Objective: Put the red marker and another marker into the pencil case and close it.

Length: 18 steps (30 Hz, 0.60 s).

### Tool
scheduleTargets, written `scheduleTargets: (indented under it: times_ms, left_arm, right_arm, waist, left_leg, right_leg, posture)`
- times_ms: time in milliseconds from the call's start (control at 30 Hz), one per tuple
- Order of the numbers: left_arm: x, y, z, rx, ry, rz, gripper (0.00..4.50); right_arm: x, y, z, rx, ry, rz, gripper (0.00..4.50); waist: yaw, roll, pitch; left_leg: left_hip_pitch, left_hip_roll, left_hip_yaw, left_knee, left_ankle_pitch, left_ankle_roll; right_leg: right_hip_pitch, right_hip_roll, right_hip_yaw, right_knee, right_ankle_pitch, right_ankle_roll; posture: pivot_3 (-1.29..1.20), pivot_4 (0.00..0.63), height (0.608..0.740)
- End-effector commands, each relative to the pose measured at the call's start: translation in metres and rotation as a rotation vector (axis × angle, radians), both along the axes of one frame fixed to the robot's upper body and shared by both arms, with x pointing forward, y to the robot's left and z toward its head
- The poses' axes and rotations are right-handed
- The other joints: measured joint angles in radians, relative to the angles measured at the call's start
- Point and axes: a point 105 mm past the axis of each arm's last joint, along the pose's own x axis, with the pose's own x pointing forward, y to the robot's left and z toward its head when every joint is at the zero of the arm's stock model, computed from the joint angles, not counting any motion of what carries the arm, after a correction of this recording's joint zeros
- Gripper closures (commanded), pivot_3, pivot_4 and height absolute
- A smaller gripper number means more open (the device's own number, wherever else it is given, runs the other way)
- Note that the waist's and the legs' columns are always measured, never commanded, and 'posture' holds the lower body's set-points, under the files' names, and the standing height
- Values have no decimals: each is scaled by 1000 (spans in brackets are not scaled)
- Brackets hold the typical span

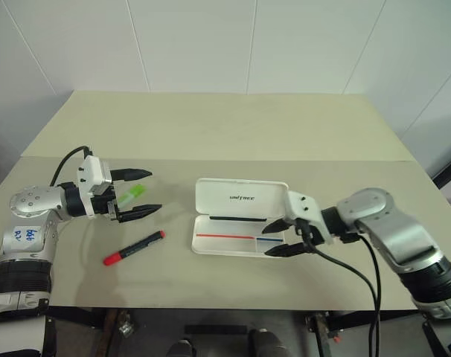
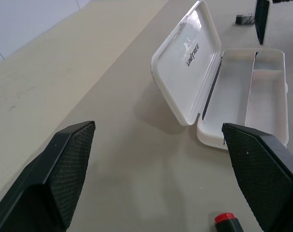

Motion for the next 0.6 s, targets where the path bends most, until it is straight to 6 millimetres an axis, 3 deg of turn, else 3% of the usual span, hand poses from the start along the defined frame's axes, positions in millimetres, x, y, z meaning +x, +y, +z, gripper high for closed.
scheduleTargets:
  times_ms: [33,67,167,267,433,600]
  left_arm:
    - [-6,1,7,2,-29,-11,0]
    - [-7,1,6,1,-26,-11,0]
    - [-9,0,4,0,-16,-13,0]
    - [-11,3,1,0,-4,1,0]
    - [-11,13,-3,-10,4,52,0]
    - [-14,25,-8,-11,20,95,0]
  right_arm:
    - [2,-14,20,34,-69,-56,359]
    - [5,-20,23,36,-86,-83,18]
    - [8,-38,31,58,-127,-135,18]
    - [-4,-47,39,116,-168,-61,18]
    - [-20,-49,51,277,-228,19,18]
    - [-23,-54,59,389,-252,0,18]
  waist:
    - [0,0,0]
    - [0,0,0]
    - [2,0,0]
    - [6,0,0]
    - [7,0,0]
    - [9,0,0]
  left_leg:
    - [0,0,0,0,0,0]
    - [0,0,0,0,0,0]
    - [0,0,0,0,0,0]
    - [0,0,0,0,0,0]
    - [0,0,0,0,0,0]
    - [0,0,0,0,0,1]
  right_leg:
    - [0,0,0,0,0,0]
    - [0,0,0,0,0,0]
    - [0,0,0,0,0,0]
    - [0,0,0,-1,0,0]
    - [0,0,0,-1,0,0]
    - [1,0,0,-1,1,0]
  posture:
    - [0,150,740]
    - [0,150,740]
    - [0,150,740]
    - [0,150,740]
    - [0,150,740]
    - [0,150,740]
